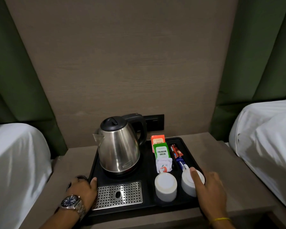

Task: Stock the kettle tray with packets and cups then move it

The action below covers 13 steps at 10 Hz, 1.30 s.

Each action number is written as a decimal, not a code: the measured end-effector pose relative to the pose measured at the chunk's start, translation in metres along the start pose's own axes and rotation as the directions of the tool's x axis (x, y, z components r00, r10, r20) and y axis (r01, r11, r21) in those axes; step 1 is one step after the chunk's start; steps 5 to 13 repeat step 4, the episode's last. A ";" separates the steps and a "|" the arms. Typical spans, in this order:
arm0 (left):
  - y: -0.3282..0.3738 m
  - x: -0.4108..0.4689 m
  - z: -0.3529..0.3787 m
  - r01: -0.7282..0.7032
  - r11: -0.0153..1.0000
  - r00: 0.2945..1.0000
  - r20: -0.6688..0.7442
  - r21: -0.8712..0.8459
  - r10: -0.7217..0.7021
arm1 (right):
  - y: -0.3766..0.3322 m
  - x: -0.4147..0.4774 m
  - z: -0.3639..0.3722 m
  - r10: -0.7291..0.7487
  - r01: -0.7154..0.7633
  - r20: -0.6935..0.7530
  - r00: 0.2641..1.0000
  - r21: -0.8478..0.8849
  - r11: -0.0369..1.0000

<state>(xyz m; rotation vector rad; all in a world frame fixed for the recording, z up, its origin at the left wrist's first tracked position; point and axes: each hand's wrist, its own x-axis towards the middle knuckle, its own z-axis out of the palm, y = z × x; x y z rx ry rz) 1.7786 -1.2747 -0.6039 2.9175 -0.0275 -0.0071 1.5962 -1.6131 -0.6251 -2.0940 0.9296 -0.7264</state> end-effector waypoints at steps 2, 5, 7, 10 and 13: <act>-0.003 0.008 0.003 -0.028 0.999 1.000 -0.005 0.028 0.028 | 0.002 -0.003 0.007 -0.008 0.006 -0.068 0.998 -0.032 0.999; 0.008 0.016 -0.062 -0.121 0.985 0.989 0.095 0.120 0.110 | -0.048 -0.001 -0.018 0.084 -0.095 -0.110 0.990 -0.106 0.990; 0.008 0.016 -0.062 -0.121 0.985 0.989 0.095 0.120 0.110 | -0.048 -0.001 -0.018 0.084 -0.095 -0.110 0.990 -0.106 0.990; 0.008 0.016 -0.062 -0.121 0.985 0.989 0.095 0.120 0.110 | -0.048 -0.001 -0.018 0.084 -0.095 -0.110 0.990 -0.106 0.990; 0.008 0.016 -0.062 -0.121 0.985 0.989 0.095 0.120 0.110 | -0.048 -0.001 -0.018 0.084 -0.095 -0.110 0.990 -0.106 0.990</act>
